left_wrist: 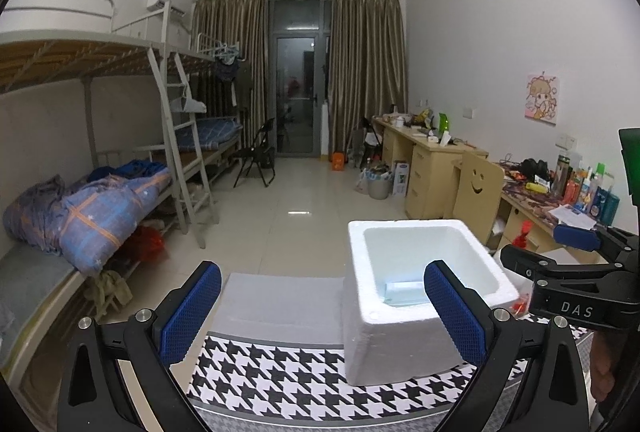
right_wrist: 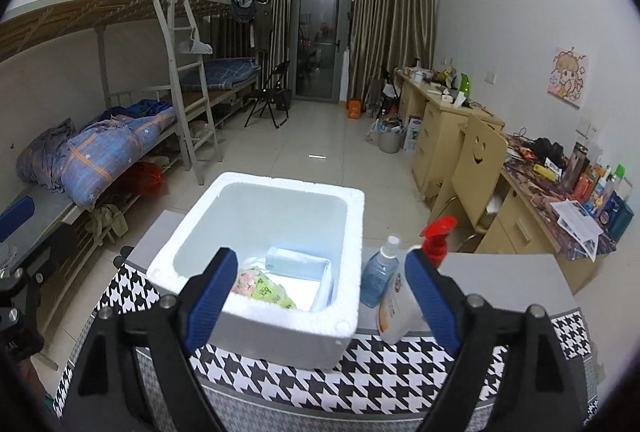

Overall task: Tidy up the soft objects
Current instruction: 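Withdraw both tools from the foam box back toward the remaining items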

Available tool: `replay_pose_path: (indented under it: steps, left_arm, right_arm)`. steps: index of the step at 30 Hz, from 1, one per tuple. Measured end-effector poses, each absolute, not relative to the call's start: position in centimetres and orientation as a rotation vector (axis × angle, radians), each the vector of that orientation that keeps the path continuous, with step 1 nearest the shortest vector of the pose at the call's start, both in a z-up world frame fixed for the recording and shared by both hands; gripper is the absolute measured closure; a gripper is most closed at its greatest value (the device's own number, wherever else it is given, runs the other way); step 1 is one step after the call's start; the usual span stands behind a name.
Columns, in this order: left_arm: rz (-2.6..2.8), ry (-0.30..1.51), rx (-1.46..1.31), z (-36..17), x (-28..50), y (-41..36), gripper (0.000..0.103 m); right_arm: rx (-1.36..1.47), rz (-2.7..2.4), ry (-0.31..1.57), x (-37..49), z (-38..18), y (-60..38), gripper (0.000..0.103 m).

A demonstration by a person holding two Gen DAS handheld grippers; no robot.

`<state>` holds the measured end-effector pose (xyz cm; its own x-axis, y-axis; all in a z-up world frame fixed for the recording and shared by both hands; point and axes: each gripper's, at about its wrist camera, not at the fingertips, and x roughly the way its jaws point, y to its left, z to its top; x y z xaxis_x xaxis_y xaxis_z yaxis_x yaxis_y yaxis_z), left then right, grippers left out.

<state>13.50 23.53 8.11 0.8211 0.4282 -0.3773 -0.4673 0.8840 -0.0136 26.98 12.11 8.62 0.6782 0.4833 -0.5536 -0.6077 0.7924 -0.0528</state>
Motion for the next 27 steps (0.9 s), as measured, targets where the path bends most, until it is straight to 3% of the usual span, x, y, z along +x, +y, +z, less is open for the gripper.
replay_pose_path:
  steps: [27]
  left_arm:
    - [0.411,0.328,-0.048,9.8,9.6,16.9,0.001]
  right_arm:
    - [-0.178,0.586,0.453,22.0,10.3,3.7,0.014]
